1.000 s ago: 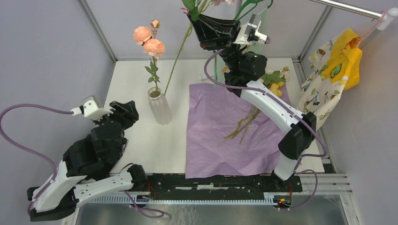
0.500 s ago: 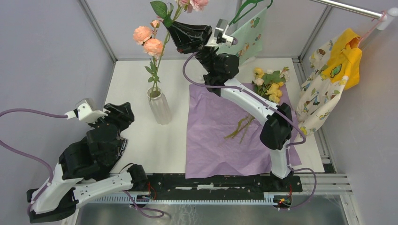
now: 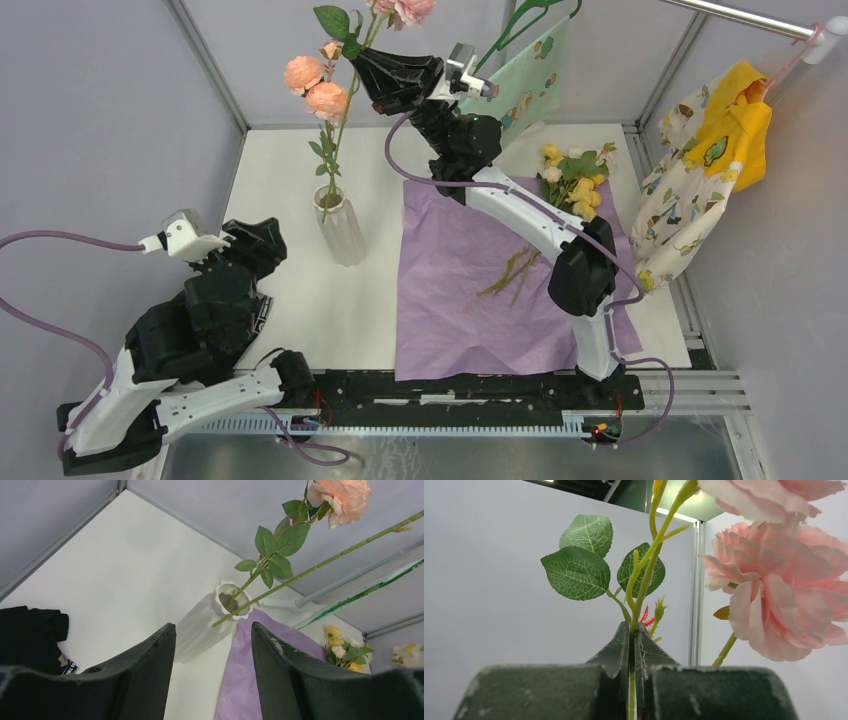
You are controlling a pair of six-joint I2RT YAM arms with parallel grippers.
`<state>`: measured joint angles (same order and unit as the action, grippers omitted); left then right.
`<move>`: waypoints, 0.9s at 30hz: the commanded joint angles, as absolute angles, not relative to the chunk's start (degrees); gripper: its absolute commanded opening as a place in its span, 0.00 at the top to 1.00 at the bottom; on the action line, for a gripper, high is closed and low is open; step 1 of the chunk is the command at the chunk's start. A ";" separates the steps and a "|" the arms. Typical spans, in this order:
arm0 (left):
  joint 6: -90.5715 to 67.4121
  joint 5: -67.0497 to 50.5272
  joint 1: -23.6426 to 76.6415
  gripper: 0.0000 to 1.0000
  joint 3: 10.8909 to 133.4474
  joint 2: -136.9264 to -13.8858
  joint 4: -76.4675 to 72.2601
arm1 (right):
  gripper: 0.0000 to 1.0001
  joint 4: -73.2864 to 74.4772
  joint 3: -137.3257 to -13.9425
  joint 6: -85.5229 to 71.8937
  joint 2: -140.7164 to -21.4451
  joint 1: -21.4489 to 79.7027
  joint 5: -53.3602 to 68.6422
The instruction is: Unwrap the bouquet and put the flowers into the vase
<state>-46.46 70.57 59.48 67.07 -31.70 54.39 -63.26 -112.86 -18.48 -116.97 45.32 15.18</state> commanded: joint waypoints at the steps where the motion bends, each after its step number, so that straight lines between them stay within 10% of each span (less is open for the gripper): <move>1: -47.99 72.17 59.35 0.37 68.91 -32.70 54.14 | 1.00 -65.98 -114.44 -16.35 -113.45 45.44 15.51; 27: -48.06 71.63 59.33 0.37 68.47 -32.70 54.01 | 1.00 -64.18 -109.95 -12.90 -110.87 45.43 16.63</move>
